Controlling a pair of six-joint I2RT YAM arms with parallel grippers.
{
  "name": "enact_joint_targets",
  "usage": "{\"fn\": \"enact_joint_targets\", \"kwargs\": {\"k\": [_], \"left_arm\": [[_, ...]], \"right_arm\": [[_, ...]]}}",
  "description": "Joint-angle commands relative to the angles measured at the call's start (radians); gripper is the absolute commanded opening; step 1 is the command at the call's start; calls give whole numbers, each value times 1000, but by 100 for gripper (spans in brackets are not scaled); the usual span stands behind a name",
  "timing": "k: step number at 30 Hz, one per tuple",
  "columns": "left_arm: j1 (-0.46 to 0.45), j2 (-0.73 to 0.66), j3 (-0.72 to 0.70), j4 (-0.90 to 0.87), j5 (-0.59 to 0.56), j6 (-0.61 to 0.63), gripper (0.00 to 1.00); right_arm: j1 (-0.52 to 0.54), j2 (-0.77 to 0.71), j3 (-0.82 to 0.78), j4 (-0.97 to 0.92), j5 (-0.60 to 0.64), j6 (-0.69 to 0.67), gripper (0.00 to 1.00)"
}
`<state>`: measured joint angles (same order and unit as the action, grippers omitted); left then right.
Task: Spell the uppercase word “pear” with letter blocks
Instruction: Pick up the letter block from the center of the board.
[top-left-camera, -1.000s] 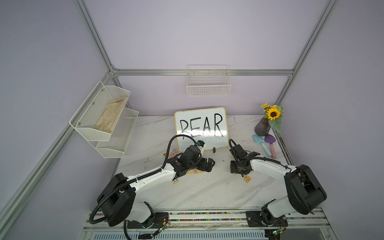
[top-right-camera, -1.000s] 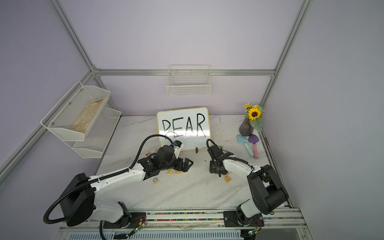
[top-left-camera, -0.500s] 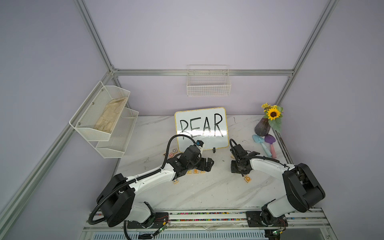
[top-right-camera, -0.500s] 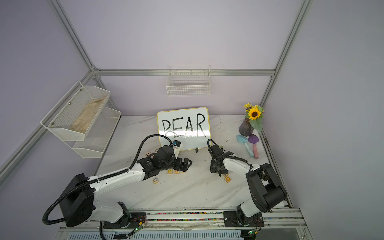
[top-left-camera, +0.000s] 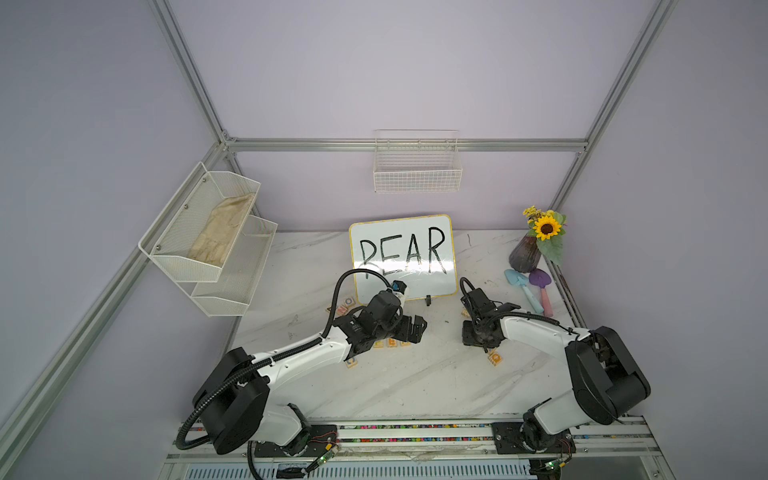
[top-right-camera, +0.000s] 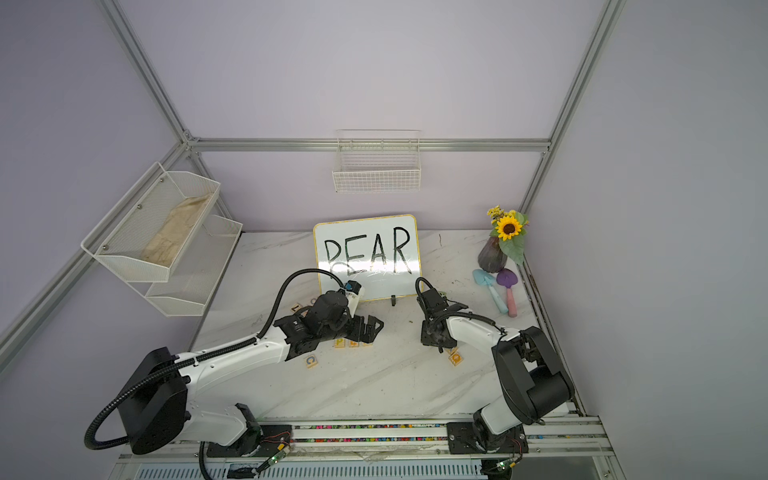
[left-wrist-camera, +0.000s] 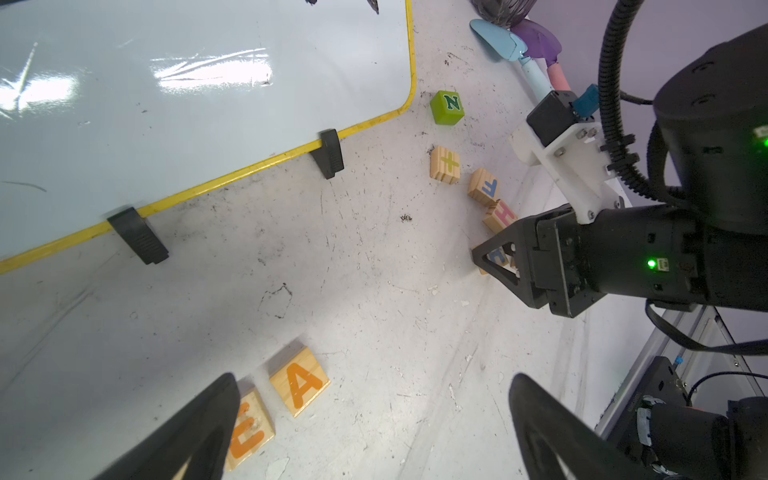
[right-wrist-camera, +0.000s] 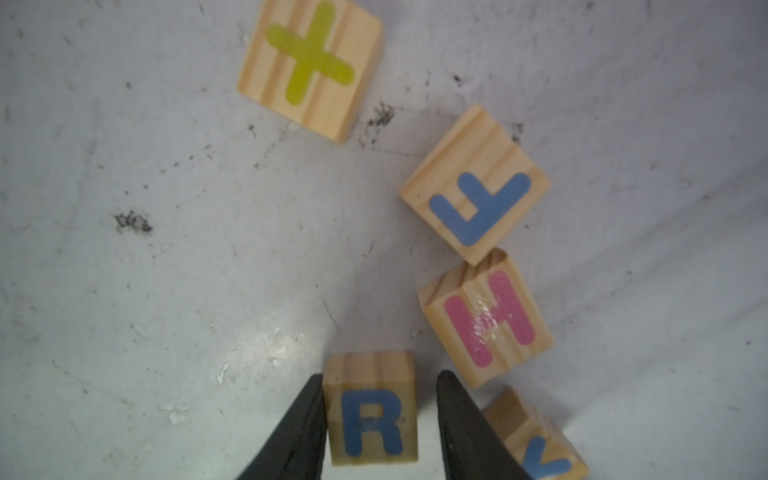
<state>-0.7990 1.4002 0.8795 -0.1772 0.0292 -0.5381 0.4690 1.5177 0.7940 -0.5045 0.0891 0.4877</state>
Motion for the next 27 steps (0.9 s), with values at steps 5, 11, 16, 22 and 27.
{"fn": "enact_joint_targets", "kwargs": {"k": [5, 11, 16, 22, 27], "left_arm": [[-3, -29, 78, 8, -12, 4, 100], [-3, -30, 78, 4, -15, 5, 100], [-3, -26, 78, 0, -17, 4, 100], [-3, -29, 76, -1, -22, 4, 100], [-3, -30, 73, -1, -22, 6, 100]], "right_arm": [[-6, -9, -9, -5, 19, 14, 45], [-7, -10, -11, -14, 29, 15, 43], [-7, -8, -7, -29, 39, 15, 42], [-7, -11, -9, -45, 57, 15, 40], [-7, -11, -22, -29, 48, 21, 38]]}}
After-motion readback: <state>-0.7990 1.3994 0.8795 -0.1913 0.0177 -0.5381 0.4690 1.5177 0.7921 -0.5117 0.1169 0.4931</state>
